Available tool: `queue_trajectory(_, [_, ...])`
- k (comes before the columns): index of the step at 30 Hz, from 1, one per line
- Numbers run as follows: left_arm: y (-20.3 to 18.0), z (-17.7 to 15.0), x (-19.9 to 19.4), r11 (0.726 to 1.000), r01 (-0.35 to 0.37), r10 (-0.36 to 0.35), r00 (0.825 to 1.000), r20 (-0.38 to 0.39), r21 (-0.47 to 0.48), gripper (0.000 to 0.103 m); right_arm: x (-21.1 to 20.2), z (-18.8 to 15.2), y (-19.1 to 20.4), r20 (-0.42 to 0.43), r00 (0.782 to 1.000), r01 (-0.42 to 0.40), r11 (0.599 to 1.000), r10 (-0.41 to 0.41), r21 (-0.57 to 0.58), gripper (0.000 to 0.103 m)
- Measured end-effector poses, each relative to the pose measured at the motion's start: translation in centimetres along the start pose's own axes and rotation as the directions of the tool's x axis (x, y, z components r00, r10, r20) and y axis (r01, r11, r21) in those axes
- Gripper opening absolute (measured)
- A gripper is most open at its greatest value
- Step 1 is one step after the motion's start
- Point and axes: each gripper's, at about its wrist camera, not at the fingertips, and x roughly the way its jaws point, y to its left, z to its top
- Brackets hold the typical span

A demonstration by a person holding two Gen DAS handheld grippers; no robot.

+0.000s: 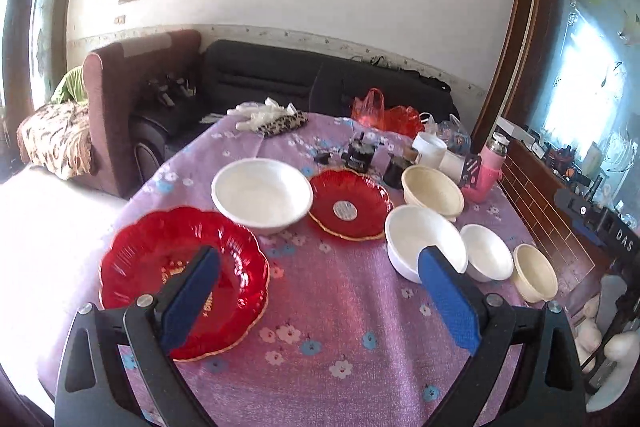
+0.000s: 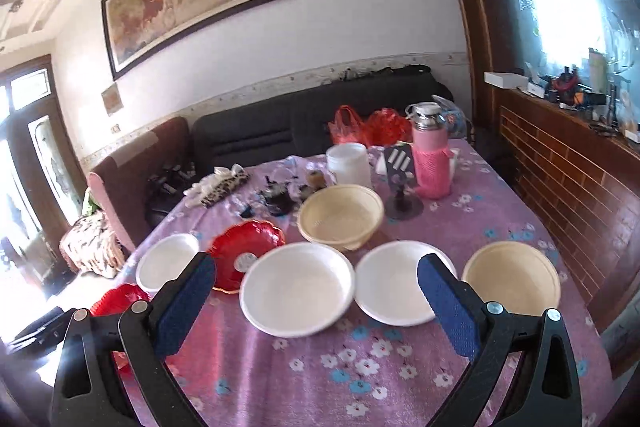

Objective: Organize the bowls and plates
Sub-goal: 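Move the right tool to the small red plate and grasp its rim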

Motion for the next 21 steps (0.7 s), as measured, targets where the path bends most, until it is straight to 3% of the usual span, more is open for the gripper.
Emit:
queue_trajectory(4, [0.5, 0.6, -0.5, 1.0, -0.023, 0.023, 1.0, 0.011, -0.006, 0.099, 3.0, 3.8, 1.0, -0.094, 0.988, -0.113, 0.992, 0.118, 0.059, 0.102])
queue_trajectory(6, [0.7, 0.1, -0.1, 1.0, -0.019, 0.019, 1.0, -0.013, -0.003, 0.099, 4.7, 4.1, 1.4, -0.137, 0.981, -0.128, 0.989, 0.138, 0.075, 0.102])
queue_trajectory(11, [1.7, -2.1, 1.8, 1.0, -0.013, 0.013, 0.996, -0.087, 0.002, 0.099, 11.2, 2.3, 4.0, -0.238, 0.962, -0.132, 0.991, 0.131, 0.012, 0.101])
queue_trajectory(16, [3.4, -3.2, 2.9, 1.0, 0.001, -0.002, 0.993, -0.121, -0.013, 0.099, 18.9, -0.5, 6.9, -0.387, 0.914, -0.136, 0.991, 0.118, -0.018, 0.084])
queue_trajectory(21, [4.7, -3.2, 3.3, 1.0, 0.001, -0.003, 0.993, -0.119, -0.012, 0.099, 23.8, -1.2, 9.3, -0.436, 0.897, -0.12, 0.988, 0.067, -0.097, 0.083])
